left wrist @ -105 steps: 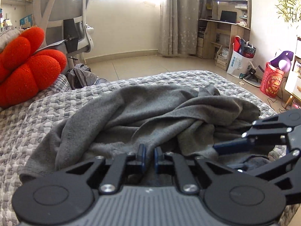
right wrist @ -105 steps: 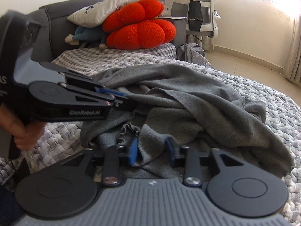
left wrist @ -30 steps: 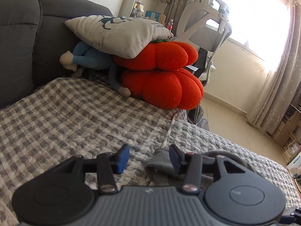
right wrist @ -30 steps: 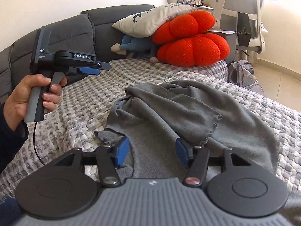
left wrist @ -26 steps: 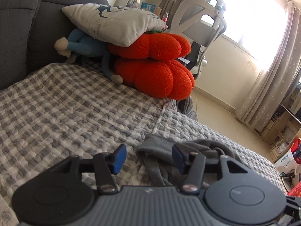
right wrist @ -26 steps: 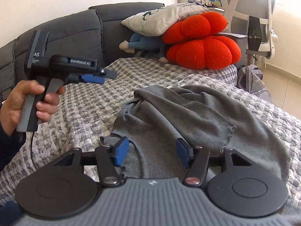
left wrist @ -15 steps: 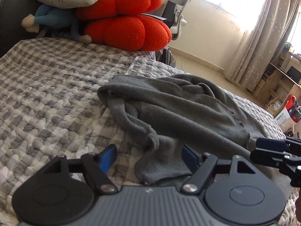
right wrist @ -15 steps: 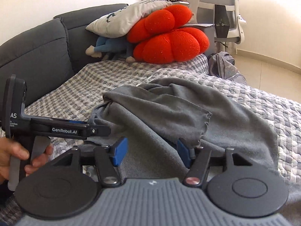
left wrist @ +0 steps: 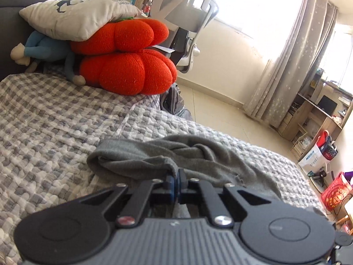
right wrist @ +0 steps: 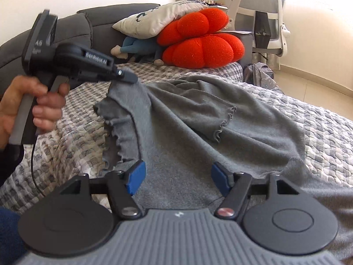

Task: Fold clothes

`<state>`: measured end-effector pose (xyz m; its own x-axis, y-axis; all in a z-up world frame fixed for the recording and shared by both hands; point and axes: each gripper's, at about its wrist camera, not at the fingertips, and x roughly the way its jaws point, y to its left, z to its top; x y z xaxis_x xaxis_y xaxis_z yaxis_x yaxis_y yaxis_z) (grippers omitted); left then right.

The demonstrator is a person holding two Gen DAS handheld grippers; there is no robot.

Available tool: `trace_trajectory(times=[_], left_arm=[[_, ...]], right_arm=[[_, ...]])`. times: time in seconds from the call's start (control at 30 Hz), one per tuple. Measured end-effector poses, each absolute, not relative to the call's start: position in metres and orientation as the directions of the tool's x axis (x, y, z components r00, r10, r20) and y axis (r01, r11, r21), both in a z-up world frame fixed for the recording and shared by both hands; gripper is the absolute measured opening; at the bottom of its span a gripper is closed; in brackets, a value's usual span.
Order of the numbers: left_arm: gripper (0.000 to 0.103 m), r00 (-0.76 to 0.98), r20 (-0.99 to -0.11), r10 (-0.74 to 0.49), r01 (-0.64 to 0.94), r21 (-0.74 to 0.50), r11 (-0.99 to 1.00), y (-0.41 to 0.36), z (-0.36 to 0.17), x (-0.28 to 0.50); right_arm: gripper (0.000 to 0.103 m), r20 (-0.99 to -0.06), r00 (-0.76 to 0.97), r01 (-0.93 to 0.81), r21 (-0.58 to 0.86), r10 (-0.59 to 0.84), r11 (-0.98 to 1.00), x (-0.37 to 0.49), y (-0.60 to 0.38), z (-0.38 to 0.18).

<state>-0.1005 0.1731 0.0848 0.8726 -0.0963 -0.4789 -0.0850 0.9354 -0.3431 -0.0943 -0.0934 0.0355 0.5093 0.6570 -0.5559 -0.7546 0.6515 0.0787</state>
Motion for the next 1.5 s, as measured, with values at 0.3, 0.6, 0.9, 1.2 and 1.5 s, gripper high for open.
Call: trace_trajectory(times=[0.3,0.6,0.9,1.2,1.5], left_arm=[[0.002,0.926,-0.363,-0.105,-0.029,-0.344,0.939,0.158,0.148,-0.121],[0.002,0.975,-0.195,-0.105,0.035,-0.334,0.942,0.156,0.227,-0.133],[0.003,0.925,-0.348,-0.154,0.031,-0.336,0.942,0.171,0.213,-0.075],[0.036,0.871,-0.467,-0.149,-0.075,-0.428,0.901,0.224,0.14,-0.101],[0.051,0.861,-0.479,-0.174,-0.096,-0.489,0.867,0.243,0.102,-0.124]], right_arm=[[0.004,-0.576,0.611,-0.694,-0.062,0.542,0.717,-0.099,-0.05,0.028],[0.004,-0.36,0.47,-0.831,0.127,0.806,0.542,-0.152,-0.072,0.105],[0.021,-0.341,0.423,-0.864,0.125,0.839,0.487,-0.154,-0.043,0.141],[0.042,-0.416,0.536,-0.751,0.161,0.735,0.64,-0.116,-0.058,0.111],[0.044,-0.518,0.516,-0.736,0.138,0.682,0.662,-0.071,-0.042,0.088]])
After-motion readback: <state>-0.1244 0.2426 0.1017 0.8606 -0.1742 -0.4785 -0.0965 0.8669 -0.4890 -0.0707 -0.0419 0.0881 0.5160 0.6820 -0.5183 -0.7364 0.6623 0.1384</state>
